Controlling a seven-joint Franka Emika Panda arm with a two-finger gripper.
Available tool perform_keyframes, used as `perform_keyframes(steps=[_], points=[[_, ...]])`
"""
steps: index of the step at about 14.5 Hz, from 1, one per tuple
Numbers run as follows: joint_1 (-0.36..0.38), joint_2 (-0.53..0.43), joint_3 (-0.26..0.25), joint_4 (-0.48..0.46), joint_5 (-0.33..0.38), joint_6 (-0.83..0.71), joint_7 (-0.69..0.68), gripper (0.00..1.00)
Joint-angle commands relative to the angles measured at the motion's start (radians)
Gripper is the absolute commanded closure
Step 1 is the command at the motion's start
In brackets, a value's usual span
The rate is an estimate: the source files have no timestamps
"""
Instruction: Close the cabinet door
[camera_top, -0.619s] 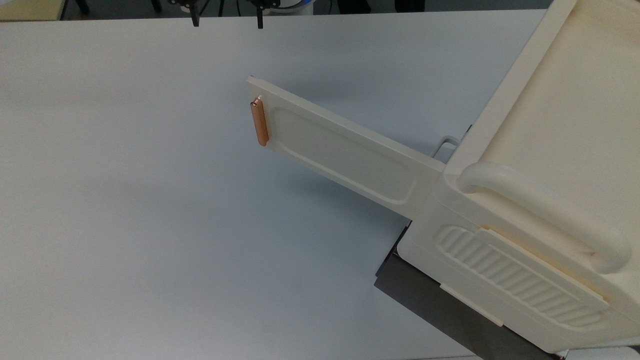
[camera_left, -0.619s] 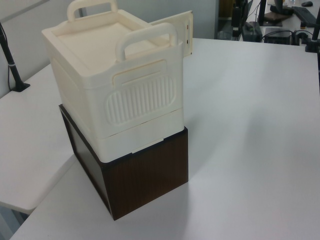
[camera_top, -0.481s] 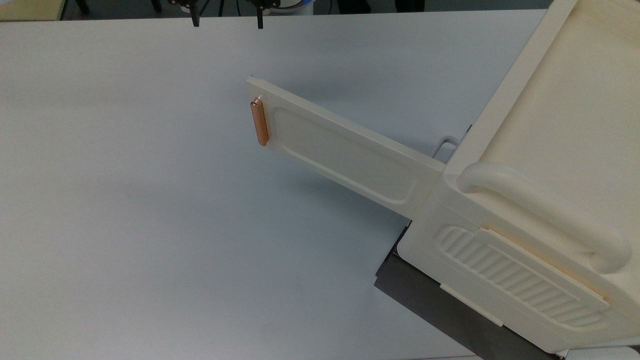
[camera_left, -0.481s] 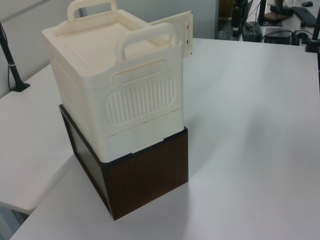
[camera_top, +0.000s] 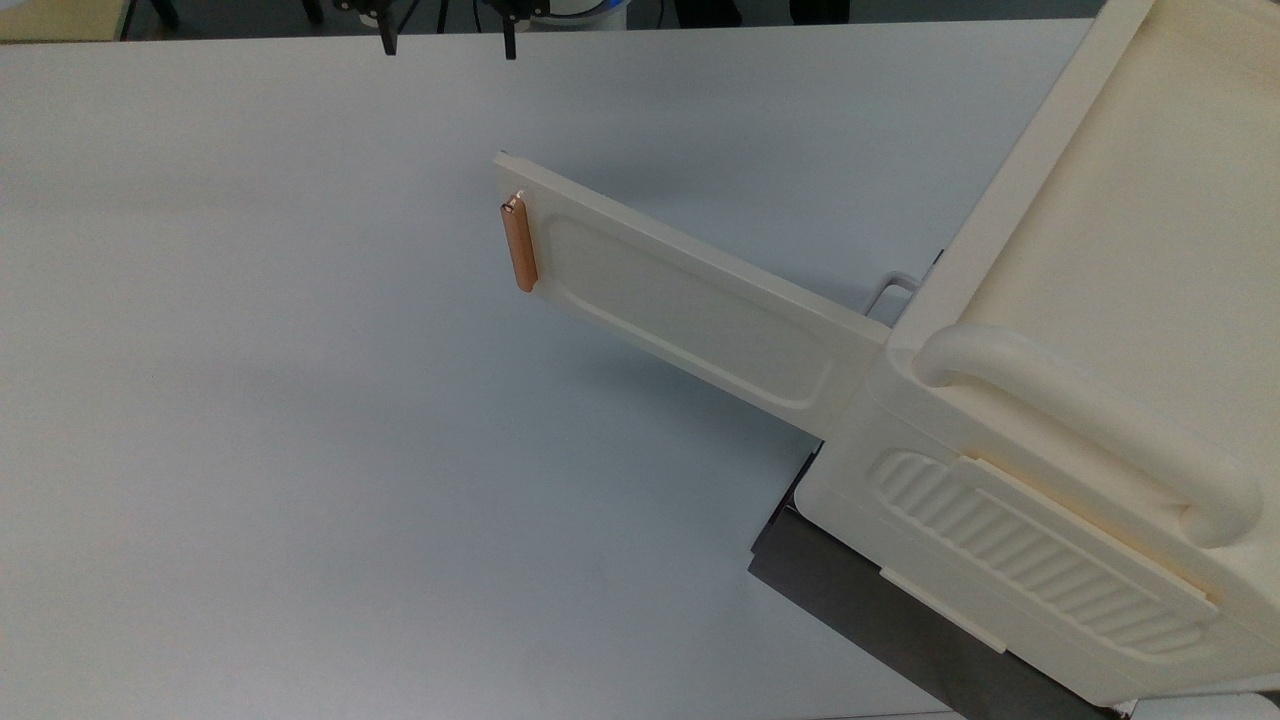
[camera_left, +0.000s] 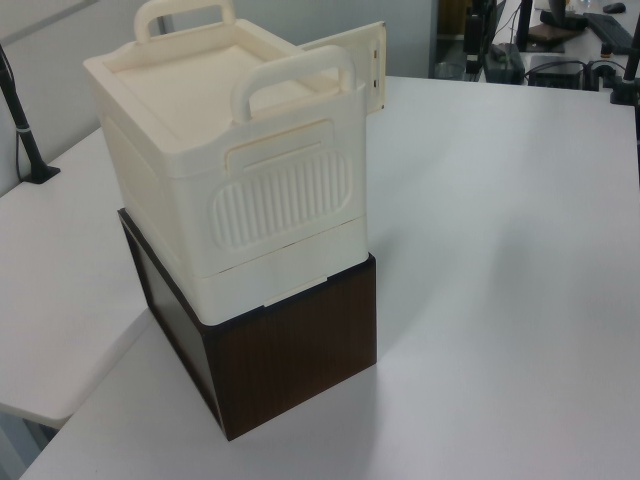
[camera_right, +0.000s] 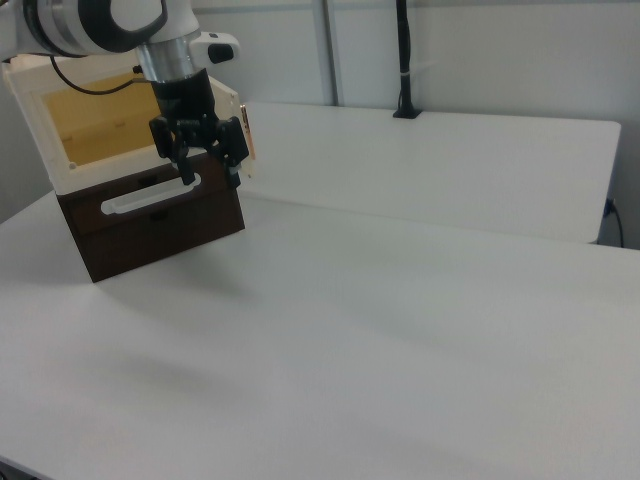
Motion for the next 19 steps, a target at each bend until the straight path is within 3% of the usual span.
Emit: perform_keyframes(steps=[1, 2, 3, 7, 10, 13, 19], points=[[-0.005, -0.015, 0.001, -0.005, -0.001, -0.023, -0.03, 0.83], [-0.005, -0.015, 0.001, -0.005, -0.001, -0.02, -0.03, 0.96], [-0.005, -0.015, 0.001, -0.004, -0.001, -0.02, -0.03, 1.0], [-0.007, -0.01, 0.001, 0.025, 0.019, 0.006, -0.03, 1.0], [-0.031, 0.011, 0.001, 0.083, 0.086, 0.074, -0.022, 1.0], [-0.039, 0.024, 0.001, 0.11, 0.173, 0.274, -0.011, 1.0], [-0.028, 0.074, 0.017, 0.11, 0.223, 0.615, 0.062, 1.0]])
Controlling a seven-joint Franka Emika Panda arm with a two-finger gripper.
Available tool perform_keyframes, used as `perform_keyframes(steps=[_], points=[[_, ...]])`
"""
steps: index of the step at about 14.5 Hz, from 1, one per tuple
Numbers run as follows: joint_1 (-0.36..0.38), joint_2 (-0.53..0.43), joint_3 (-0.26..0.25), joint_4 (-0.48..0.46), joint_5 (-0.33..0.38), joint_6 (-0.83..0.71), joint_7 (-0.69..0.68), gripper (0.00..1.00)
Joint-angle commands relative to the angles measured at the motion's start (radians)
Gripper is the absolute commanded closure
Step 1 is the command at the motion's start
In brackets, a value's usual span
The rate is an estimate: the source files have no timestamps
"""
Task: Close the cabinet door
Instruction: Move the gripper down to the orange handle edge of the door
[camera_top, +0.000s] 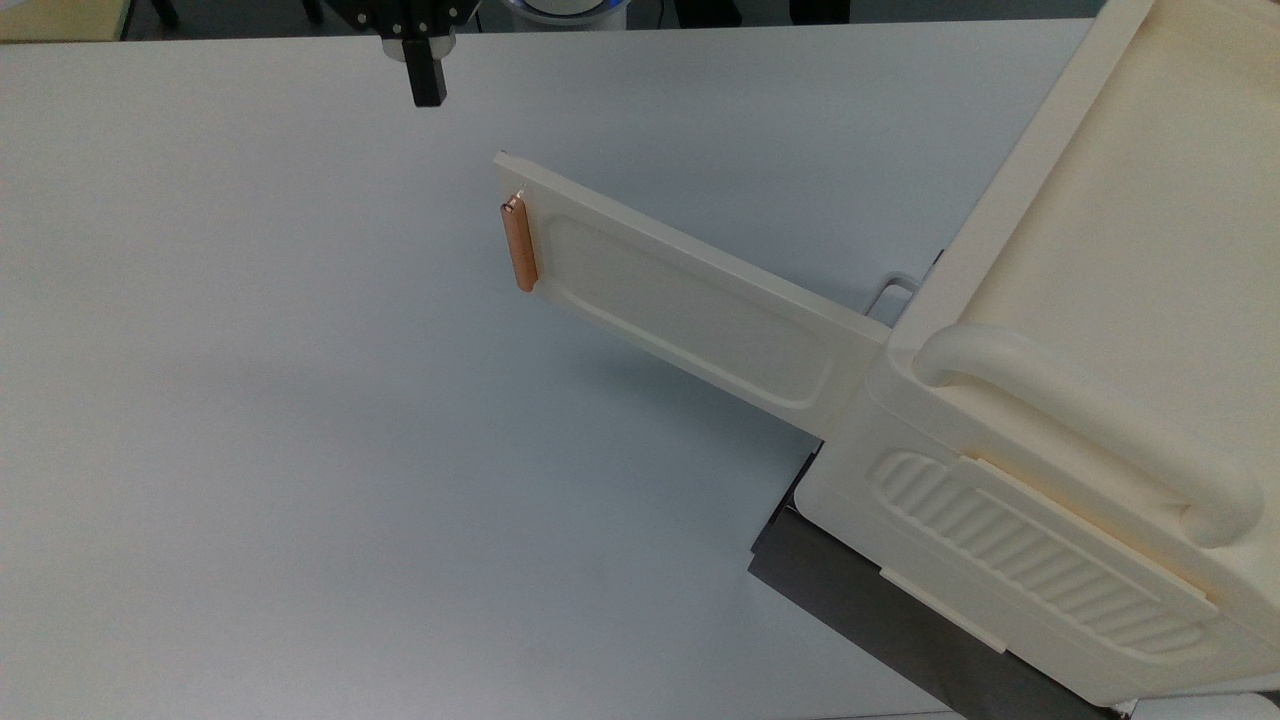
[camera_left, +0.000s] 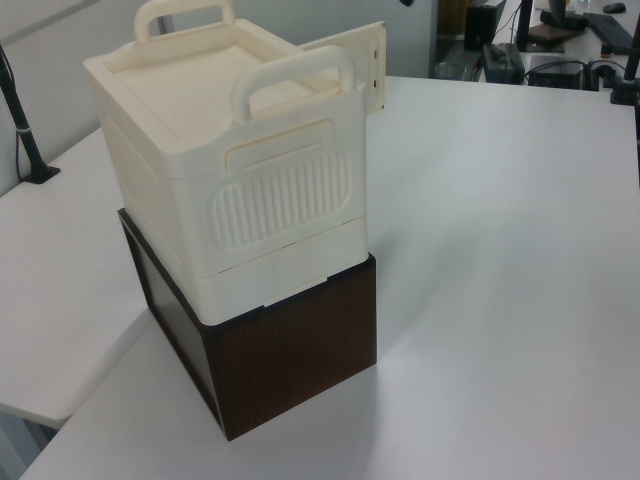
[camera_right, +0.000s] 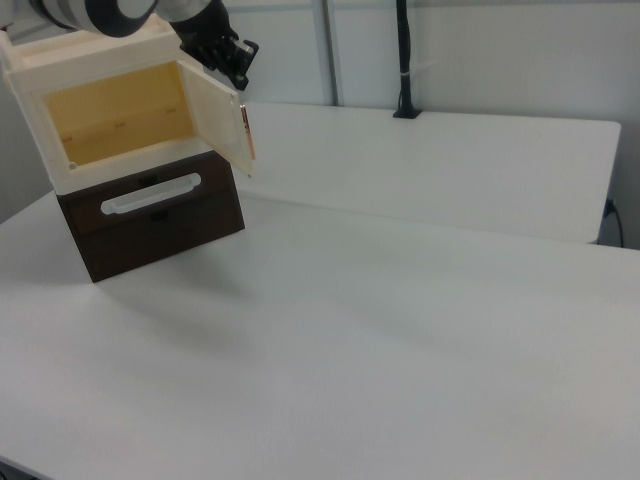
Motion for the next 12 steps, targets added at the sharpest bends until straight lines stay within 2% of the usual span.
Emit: perform_keyframes(steps=[1, 3, 6, 8, 10, 12], points=[[0.005, 0.056, 0.014, 0.013, 0.026, 0.183, 0.082, 1.0], [0.021, 0.081, 0.016, 0.013, 0.024, 0.249, 0.113, 1.0], [0.054, 0.092, 0.016, 0.012, 0.015, 0.258, 0.145, 1.0], [0.108, 0.099, 0.016, 0.01, 0.021, 0.252, 0.153, 1.0], [0.154, 0.095, 0.016, 0.003, 0.018, 0.232, 0.184, 1.0], [0.188, 0.08, 0.016, 0.01, 0.021, 0.122, 0.187, 1.0]])
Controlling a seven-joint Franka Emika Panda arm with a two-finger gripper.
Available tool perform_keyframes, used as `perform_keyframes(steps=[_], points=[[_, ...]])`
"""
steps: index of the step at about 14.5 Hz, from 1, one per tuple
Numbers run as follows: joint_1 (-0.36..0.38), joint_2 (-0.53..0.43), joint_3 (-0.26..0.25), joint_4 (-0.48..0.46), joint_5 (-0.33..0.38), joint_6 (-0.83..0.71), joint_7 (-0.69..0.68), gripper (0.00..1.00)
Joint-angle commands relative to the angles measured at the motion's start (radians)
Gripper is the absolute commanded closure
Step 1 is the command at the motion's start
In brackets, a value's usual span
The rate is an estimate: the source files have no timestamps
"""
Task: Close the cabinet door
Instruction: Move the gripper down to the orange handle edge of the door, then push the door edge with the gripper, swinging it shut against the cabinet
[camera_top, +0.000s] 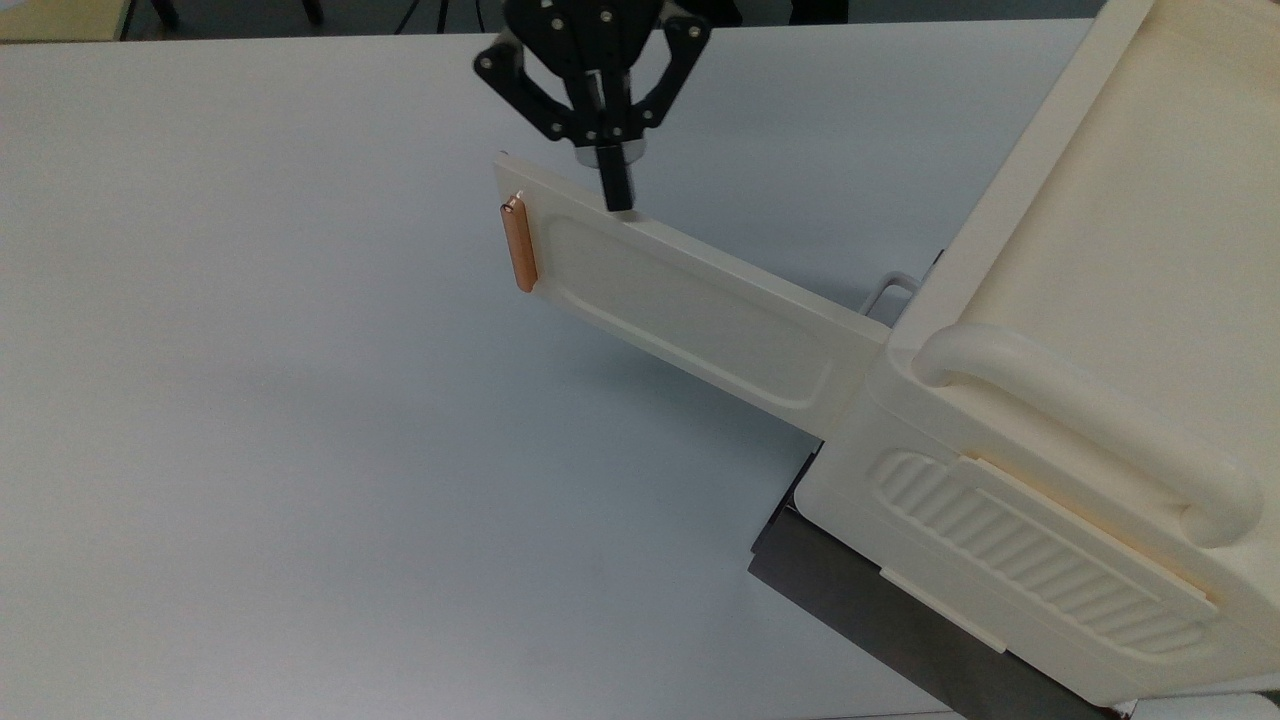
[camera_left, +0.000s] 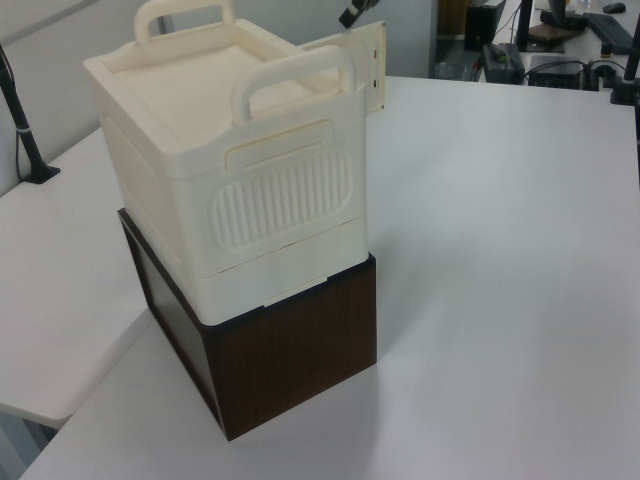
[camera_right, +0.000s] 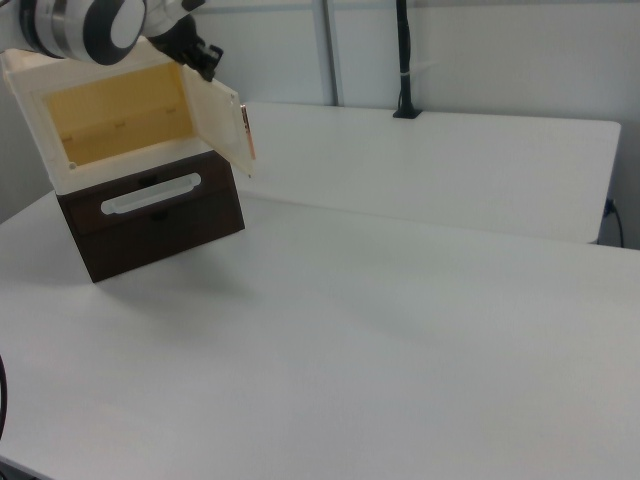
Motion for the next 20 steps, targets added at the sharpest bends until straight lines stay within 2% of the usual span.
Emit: perform_keyframes(steps=[1, 5, 8, 10, 16, 20], points=[[0.052, -0.034, -0.007, 0.008, 0.014, -0.144, 0.023, 1.0], [0.063, -0.06, -0.009, 0.009, 0.017, -0.161, 0.058, 1.0], [0.053, -0.039, -0.021, 0.031, 0.007, -0.095, 0.057, 1.0], [0.023, -0.01, -0.026, 0.032, 0.007, -0.025, 0.059, 1.0], [-0.052, 0.02, -0.026, 0.025, 0.003, 0.037, 0.057, 1.0], [-0.048, 0.046, -0.023, 0.025, 0.0, 0.032, 0.049, 1.0]])
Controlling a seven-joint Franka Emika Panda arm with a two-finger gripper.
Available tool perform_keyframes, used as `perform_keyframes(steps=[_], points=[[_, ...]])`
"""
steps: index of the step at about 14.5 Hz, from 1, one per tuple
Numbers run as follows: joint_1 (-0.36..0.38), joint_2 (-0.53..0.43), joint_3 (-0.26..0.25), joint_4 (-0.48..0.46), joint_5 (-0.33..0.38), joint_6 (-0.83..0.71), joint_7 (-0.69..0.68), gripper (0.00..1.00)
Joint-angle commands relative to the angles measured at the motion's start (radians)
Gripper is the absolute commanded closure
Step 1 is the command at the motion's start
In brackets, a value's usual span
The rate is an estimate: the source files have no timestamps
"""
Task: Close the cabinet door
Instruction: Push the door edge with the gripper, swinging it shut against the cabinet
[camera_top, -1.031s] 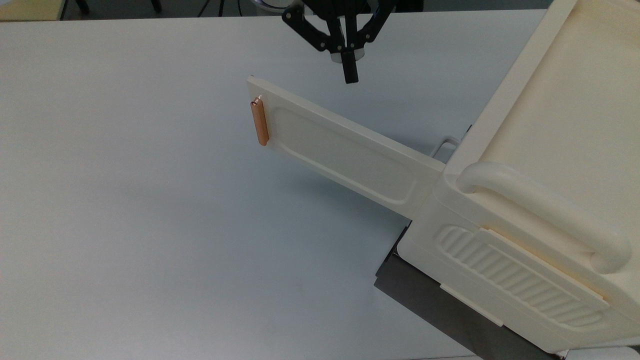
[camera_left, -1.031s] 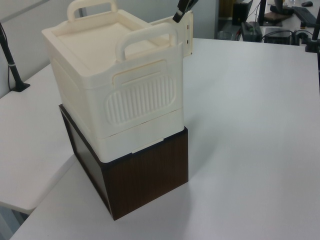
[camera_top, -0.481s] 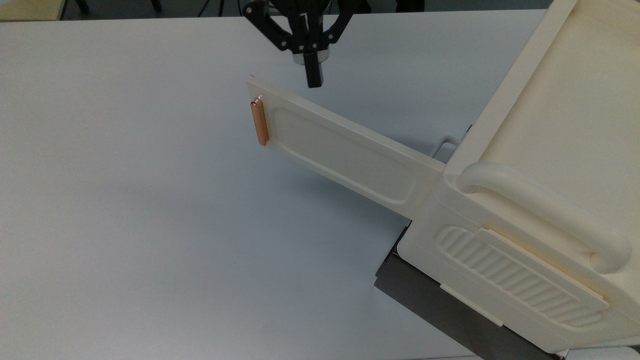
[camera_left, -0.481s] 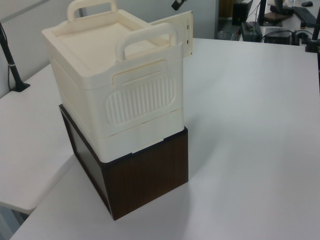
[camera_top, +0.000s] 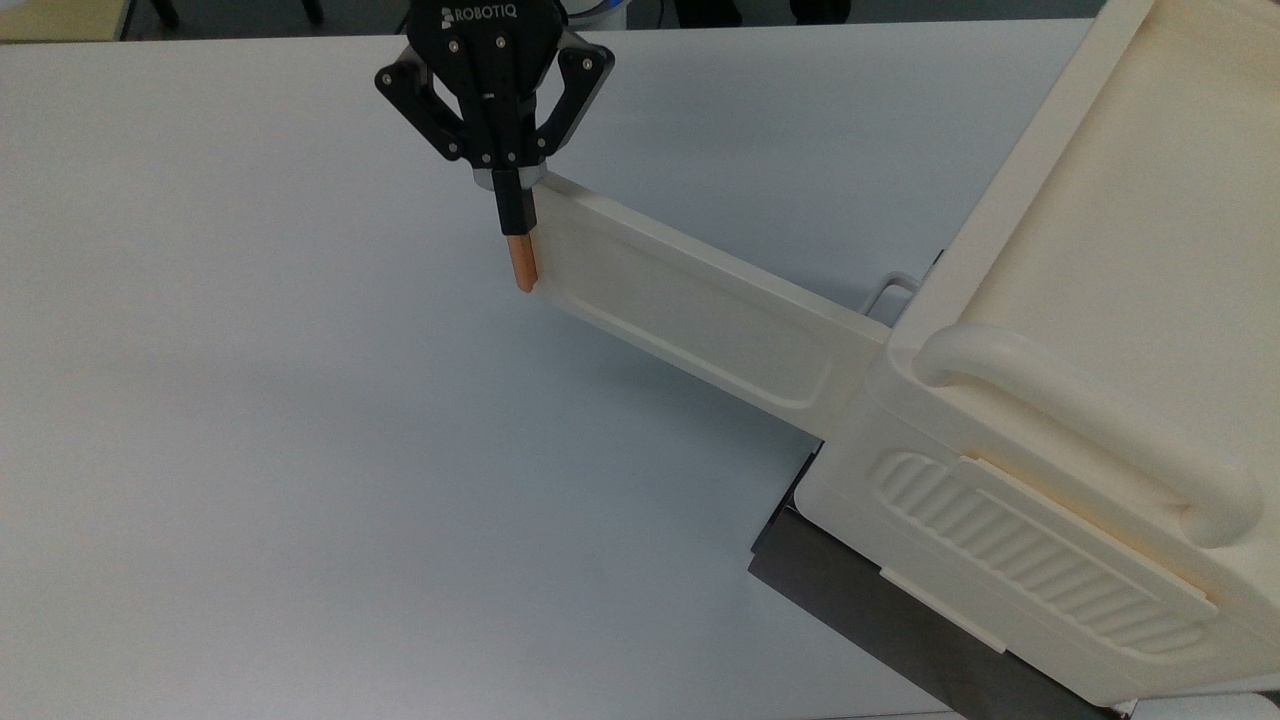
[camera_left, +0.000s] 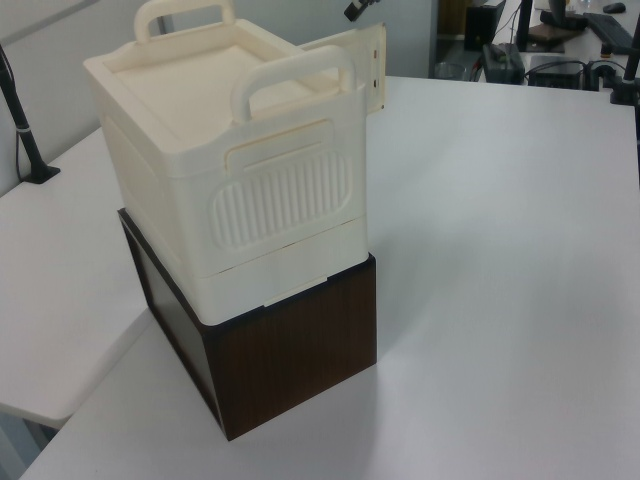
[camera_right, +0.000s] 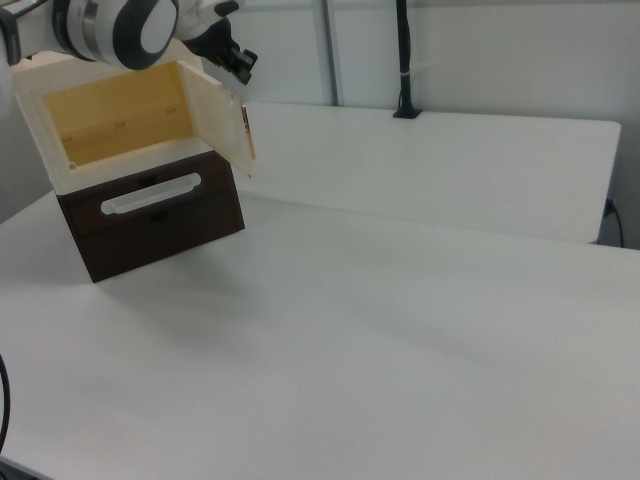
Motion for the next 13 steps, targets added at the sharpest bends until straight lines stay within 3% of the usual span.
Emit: perform_keyframes(steps=[1, 5, 7, 10, 13], points=[[0.02, 0.011, 0.013, -0.002, 0.001, 0.005, 0.002, 1.0], [0.072, -0.021, 0.019, -0.002, 0.023, -0.154, 0.005, 1.0], [0.098, -0.054, 0.026, -0.002, 0.078, -0.228, -0.01, 1.0], [0.121, -0.071, 0.031, -0.001, 0.177, -0.264, -0.021, 1.0], [0.147, -0.065, 0.046, -0.001, 0.182, -0.262, -0.024, 1.0]])
